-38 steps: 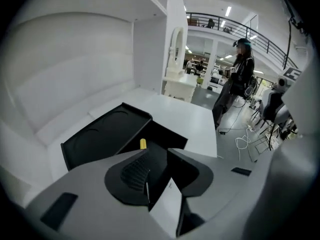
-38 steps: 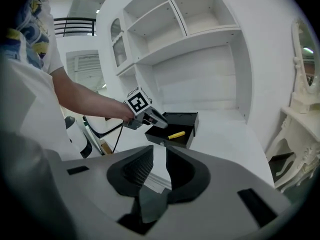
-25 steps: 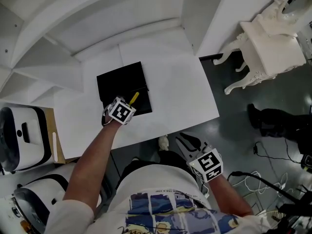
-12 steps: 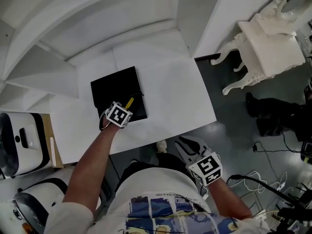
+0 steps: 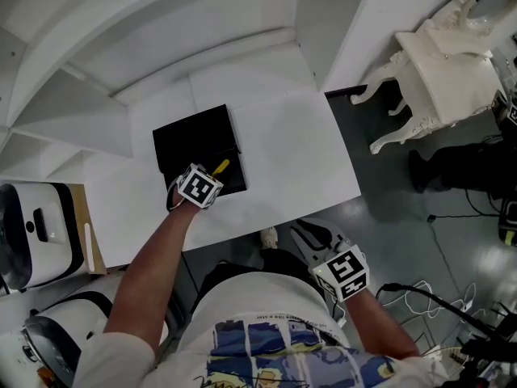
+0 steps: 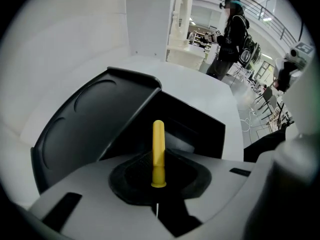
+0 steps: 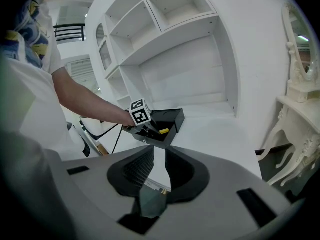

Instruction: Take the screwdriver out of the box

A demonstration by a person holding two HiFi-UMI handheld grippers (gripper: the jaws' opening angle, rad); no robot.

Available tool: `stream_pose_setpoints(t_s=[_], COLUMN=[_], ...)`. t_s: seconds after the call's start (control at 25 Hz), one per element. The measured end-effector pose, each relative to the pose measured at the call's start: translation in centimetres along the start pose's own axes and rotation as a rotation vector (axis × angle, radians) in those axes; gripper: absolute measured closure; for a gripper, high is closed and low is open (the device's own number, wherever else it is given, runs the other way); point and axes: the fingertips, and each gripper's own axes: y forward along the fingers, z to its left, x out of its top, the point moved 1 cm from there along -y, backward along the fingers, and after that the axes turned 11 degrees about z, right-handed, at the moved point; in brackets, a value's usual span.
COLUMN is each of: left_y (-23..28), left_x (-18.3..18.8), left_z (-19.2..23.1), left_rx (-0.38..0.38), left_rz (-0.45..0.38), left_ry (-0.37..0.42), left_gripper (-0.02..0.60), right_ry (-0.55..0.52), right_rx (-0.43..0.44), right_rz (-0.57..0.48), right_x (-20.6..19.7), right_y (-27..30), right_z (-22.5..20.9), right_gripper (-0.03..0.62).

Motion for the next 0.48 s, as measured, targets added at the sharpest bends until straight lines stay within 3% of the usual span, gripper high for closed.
stream_pose_setpoints(t_s=[0.48], left_y=[-4.8], left_x=[0.5], left_z=[-1.4], left_rx=[-0.008], left_rz=[-0.097], left_ry=[0.093], left_gripper=[0.499], right_ry=[-0.034], right_rx=[0.020], right_rz=[-0.010], right_x=[1.1], right_y=[1.2], right_z=[2.4], right_gripper=[0.508])
